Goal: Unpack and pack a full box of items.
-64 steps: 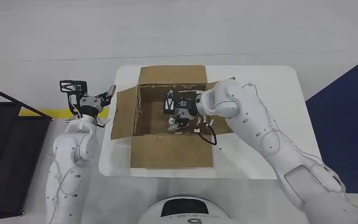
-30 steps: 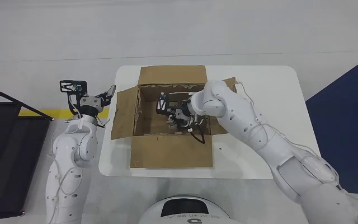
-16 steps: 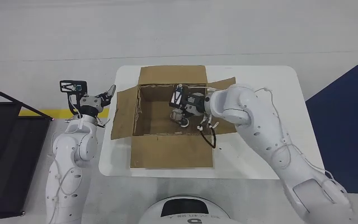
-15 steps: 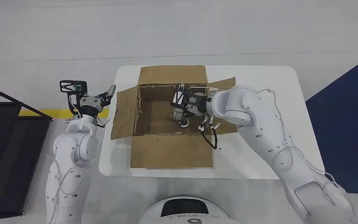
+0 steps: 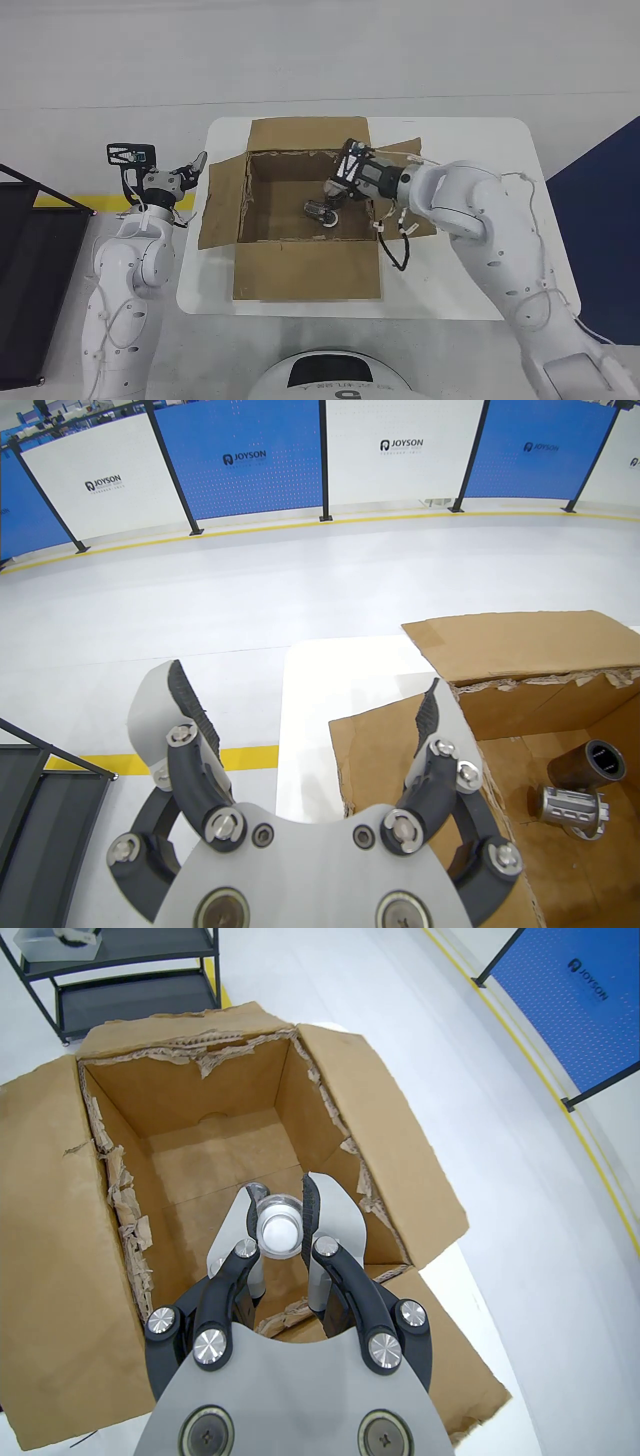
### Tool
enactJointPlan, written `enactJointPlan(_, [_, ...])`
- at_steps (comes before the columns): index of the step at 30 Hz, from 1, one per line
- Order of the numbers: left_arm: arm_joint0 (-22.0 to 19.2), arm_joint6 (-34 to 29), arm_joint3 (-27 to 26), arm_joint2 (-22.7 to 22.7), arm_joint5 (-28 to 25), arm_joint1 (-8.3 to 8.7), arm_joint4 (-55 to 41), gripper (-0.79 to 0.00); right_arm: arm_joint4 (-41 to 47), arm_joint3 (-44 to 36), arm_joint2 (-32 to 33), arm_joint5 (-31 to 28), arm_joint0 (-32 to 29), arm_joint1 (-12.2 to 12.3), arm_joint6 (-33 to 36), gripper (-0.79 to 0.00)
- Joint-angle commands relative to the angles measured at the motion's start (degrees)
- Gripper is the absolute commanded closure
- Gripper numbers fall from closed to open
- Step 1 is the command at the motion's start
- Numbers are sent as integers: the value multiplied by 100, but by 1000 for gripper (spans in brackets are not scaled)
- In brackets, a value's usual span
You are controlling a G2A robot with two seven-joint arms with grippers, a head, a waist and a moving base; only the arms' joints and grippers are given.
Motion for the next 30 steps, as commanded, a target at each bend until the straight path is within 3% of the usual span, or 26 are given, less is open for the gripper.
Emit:
enactJointPlan(1, [0, 0, 0, 0, 0, 0, 0, -785, -98, -326, 263, 163, -150, 43, 28, 0])
enactJointPlan(6, [0, 0, 0, 0, 0, 0, 0, -785, -264, -1406, 1333, 524, -908, 196, 366, 0])
enactJointPlan(12, [0, 0, 0, 0, 0, 0, 0, -785, -95, -2551, 2873, 787, -2321, 328, 961, 0])
enactJointPlan(18, [0, 0, 0, 0, 0, 0, 0, -785, 376, -2543, 4243, 886, -3788, 327, 575, 0])
enactJointPlan(22, [0, 0, 0, 0, 0, 0, 0, -785, 714, -2224, 4761, 696, -4565, 284, -171, 0])
enactJointPlan(26, [0, 0, 0, 0, 0, 0, 0, -785, 702, -1979, 5051, 684, -4983, 255, -592, 0])
enactJointPlan(30, [0, 0, 0, 0, 0, 0, 0, -785, 570, -1623, 4983, 849, -4951, 268, -286, 0])
